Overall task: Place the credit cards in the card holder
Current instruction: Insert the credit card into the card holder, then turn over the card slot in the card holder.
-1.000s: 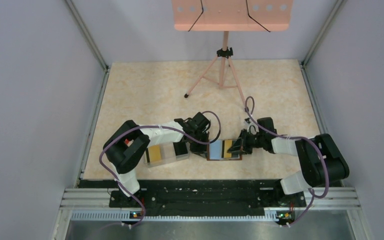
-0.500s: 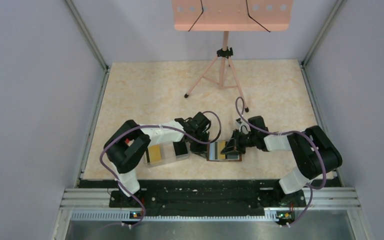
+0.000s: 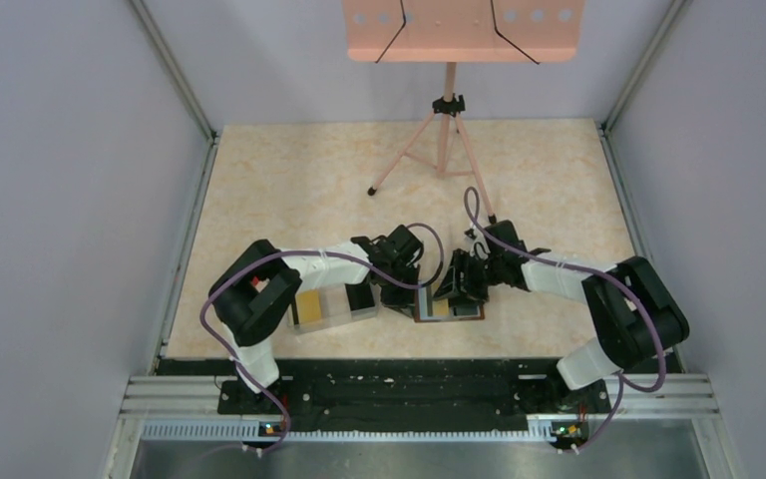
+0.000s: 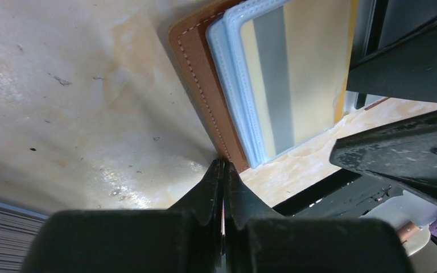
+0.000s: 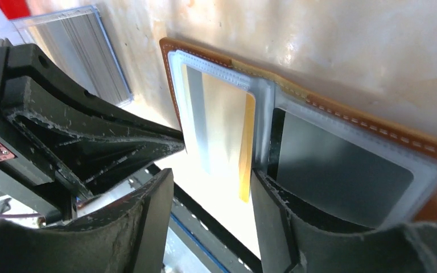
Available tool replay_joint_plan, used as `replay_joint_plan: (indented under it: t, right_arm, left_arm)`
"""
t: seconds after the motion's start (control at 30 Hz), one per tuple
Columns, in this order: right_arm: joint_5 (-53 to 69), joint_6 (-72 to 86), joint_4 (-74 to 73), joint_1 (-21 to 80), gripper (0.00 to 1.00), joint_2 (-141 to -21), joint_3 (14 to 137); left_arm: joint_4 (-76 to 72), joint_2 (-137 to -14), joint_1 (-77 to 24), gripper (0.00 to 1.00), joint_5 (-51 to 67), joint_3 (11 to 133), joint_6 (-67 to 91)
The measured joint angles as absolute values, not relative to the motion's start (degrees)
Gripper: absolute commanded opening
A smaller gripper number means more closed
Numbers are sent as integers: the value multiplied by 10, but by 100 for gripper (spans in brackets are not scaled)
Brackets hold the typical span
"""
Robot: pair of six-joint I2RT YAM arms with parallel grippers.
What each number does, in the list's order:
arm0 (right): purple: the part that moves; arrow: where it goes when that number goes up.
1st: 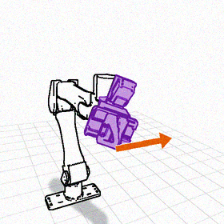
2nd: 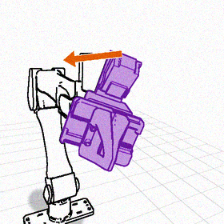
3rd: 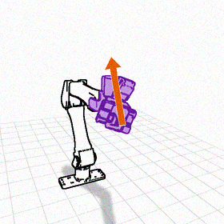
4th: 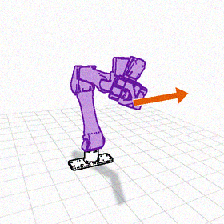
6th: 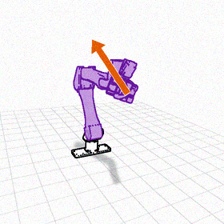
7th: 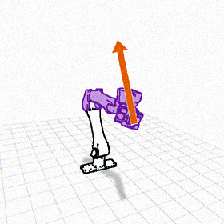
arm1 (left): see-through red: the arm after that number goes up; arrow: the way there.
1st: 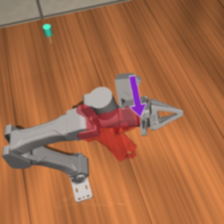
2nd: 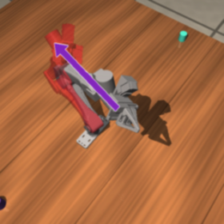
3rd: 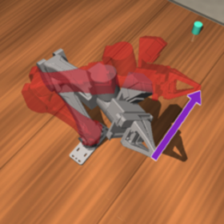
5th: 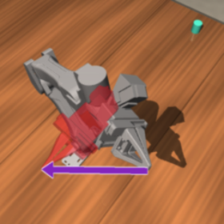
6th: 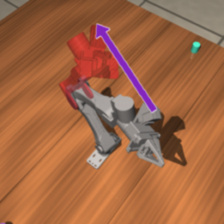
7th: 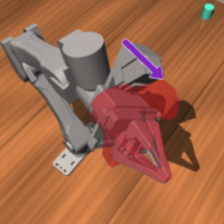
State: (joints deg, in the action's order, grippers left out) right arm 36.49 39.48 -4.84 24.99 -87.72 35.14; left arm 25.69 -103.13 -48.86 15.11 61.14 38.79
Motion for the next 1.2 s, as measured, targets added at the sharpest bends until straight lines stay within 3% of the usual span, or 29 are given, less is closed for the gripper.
replay_joint_plan:
  t: [0.13, 0.27, 0.5, 0.57, 0.63, 0.7, 0.87, 1.0, 1.07, 1.2]
  right_arm:
    - [330, 383, -101, 253, 61, -854, 366]
    - [314, 379, -123, 259, 60, -847, 369]
    - [318, 380, -107, 270, 32, -863, 369]
    - [322, 382, -99, 281, 29, -882, 371]
    - [322, 382, -98, 288, 29, -888, 376]
    - [323, 382, -94, 295, 33, -888, 377]
    - [321, 382, -107, 303, 57, -875, 380]
    - [320, 385, -118, 304, 59, -828, 380]
    - [318, 386, -121, 303, 57, -802, 380]
    - [317, 389, -119, 303, 35, -781, 380]
  left_arm:
    - [257, -1032, -491, 0, 148, 615, 388]
    - [257, -1032, -491, 0, 141, 619, 388]
    - [258, -1032, -491, 0, 138, 620, 388]
    - [266, -1032, -491, 0, 137, 622, 385]
    - [274, -1030, -491, 7, 137, 622, 386]
    - [276, -1027, -491, 18, 135, 622, 385]
    - [282, -998, -491, 36, 121, 622, 388]
    - [266, -950, -490, 43, 128, 618, 403]
    - [248, -929, -486, 44, 135, 606, 411]
    - [196, -912, -472, 45, 163, 565, 441]
